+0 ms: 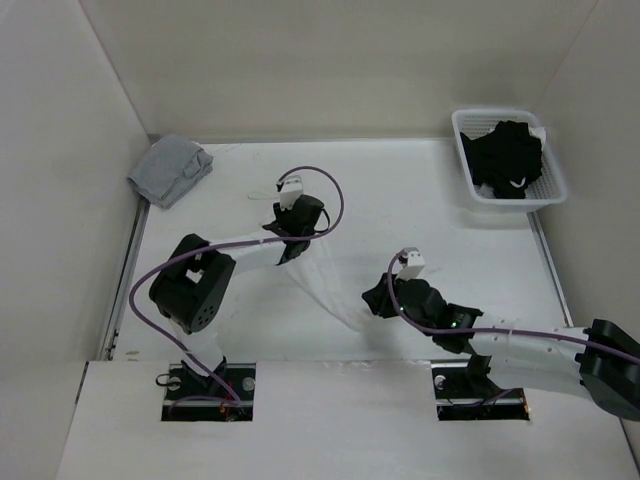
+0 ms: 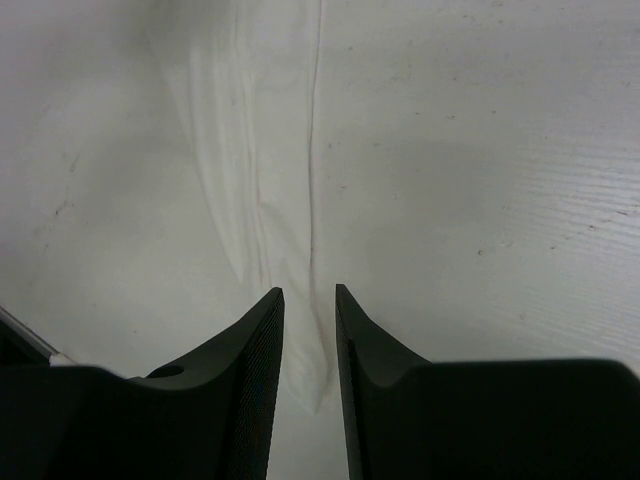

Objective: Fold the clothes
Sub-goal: Flatten the tank top out

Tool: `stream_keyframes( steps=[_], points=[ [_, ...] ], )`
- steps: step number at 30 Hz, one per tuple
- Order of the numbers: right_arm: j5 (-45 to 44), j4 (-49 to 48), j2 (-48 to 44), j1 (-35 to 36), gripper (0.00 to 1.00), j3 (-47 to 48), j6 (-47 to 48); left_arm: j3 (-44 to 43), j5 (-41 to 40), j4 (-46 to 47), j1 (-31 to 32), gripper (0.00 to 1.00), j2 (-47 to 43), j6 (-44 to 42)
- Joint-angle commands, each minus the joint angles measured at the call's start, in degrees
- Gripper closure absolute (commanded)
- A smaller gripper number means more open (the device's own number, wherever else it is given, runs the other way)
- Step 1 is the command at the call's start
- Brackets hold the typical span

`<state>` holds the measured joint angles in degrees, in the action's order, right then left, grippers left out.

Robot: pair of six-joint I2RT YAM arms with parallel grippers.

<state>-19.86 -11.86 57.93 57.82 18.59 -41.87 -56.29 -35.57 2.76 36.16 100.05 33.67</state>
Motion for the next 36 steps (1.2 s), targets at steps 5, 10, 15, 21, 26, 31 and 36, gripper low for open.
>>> stream_keyframes(
  steps=[5, 10, 15, 21, 26, 31, 36],
  points=[
    [3.69, -7.04, -0.10, -0.56, 0.68, -2.15, -0.14, -5.93, -1.25, -0.39, 1.14, 0.68, 4.19, -1.59],
    [3.69, -7.13, -1.59, -0.56, 0.68, -2.94, -0.14, -6.37, -2.31, -1.09, 0.88, 0.68, 5.94, -1.94],
    [3.69, -7.13, -1.51, -0.56, 0.68, -2.86, 0.12, -6.37, -3.28, -1.27, 0.71, 0.70, 7.09, -2.12],
    [3.69, -7.13, -0.72, -0.56, 0.68, -2.15, 0.12, -6.46, -3.28, -1.27, 0.44, 0.76, 8.23, -2.29],
    [3.69, -7.13, -0.54, -0.91, 0.68, -2.15, 0.29, -4.71, -3.63, -1.27, 0.79, 0.89, 5.08, -1.42],
    [3.69, -7.13, 0.16, -1.09, 0.68, -1.80, 0.65, 2.05, -5.38, -1.27, 1.93, 0.95, -4.66, 0.60],
    [3.69, -7.21, 0.95, -1.09, 0.67, -1.28, 0.82, 13.12, -5.12, -2.85, 2.99, 0.95, -18.37, 7.01]
  ],
)
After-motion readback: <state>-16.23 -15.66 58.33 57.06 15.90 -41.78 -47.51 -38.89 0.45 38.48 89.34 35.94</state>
